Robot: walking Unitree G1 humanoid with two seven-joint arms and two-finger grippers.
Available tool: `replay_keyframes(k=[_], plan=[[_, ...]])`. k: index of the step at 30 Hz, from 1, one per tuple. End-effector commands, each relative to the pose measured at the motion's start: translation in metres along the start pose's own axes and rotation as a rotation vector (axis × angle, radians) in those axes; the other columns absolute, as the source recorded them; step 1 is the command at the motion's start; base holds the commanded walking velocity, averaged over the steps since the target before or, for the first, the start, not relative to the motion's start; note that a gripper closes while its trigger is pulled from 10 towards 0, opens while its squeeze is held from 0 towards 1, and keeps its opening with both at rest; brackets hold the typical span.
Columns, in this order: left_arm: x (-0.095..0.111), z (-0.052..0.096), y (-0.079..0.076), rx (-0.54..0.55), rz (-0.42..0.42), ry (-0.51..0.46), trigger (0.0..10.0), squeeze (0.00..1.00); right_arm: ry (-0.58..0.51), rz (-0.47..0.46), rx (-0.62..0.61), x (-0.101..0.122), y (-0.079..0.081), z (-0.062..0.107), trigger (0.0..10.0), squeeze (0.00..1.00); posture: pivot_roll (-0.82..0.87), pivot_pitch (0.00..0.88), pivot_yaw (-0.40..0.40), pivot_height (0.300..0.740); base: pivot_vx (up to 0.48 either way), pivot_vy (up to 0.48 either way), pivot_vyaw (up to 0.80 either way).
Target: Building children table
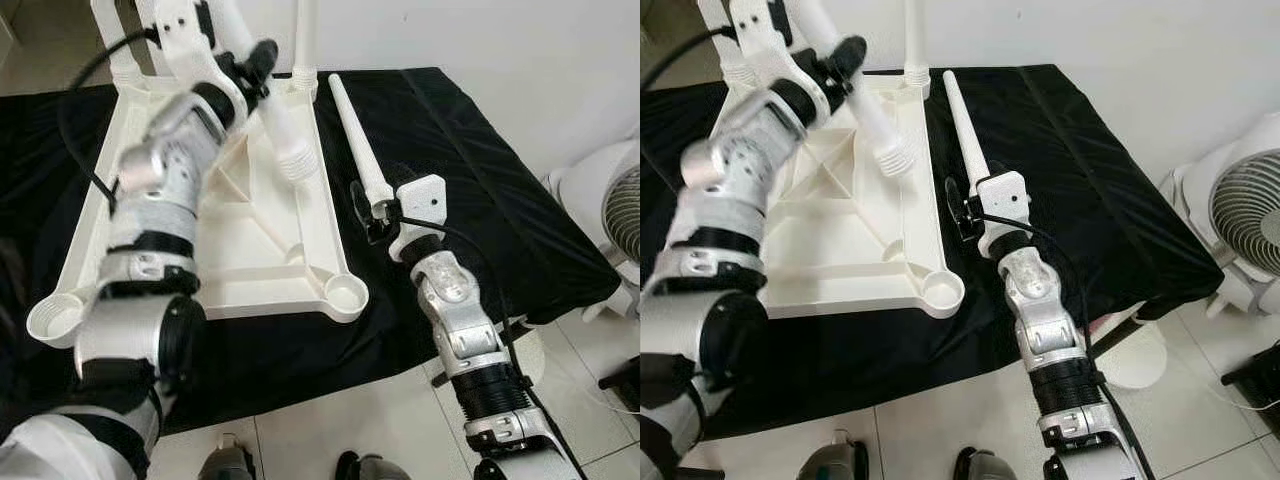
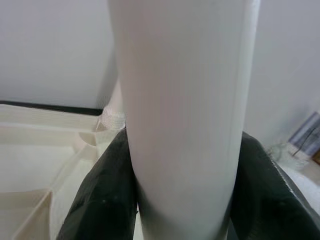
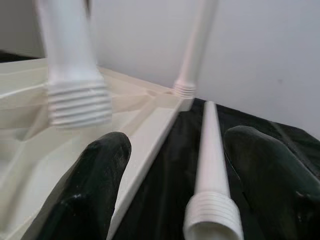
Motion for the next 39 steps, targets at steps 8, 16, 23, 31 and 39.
replay_keyframes(k=[8,16,23,31,39], plan=[[0.008,0.017,-0.023,-0.050,-0.210,-0.151,10.0,0.00,0.005,-0.037,0.152,0.006,0.019,-0.006,10.0,0.00,0.11,0.020,-0.049,0.740,0.000,0.000,0.00],[-0.008,0.038,-0.048,-0.110,-0.336,-0.210,10.0,0.00,0.017,-0.065,0.134,0.013,0.016,-0.016,10.0,0.00,0.12,0.000,-0.069,0.740,0.000,0.000,0.00],[-0.029,0.048,-0.059,-0.134,-0.375,-0.193,10.0,0.00,0.019,-0.066,0.146,0.015,0.018,-0.019,10.0,0.00,0.12,0.000,-0.073,0.740,0.000,0.000,0.00],[-0.035,0.053,-0.070,-0.164,-0.373,-0.191,10.0,0.00,0.045,-0.066,0.201,0.010,0.027,-0.020,10.0,0.00,0.12,0.000,-0.078,0.740,0.000,0.000,0.00],[-0.034,0.053,-0.091,-0.246,-0.386,-0.194,10.0,0.00,0.088,-0.034,0.291,0.000,0.039,-0.019,10.0,0.00,0.13,0.007,-0.083,0.740,0.000,0.000,0.00]])
Point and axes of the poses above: a point about 5 cm out from each wrist's last joint towards the gripper, its own z axis pointing back from the gripper into the wrist, its own x axis along the axis of the wrist's last joint, y = z × x, the point moved 5 cm from there along -z, pointing out of the wrist towards the gripper, and after that the axes turned 3 degrees about z, right-handed, at the moved point
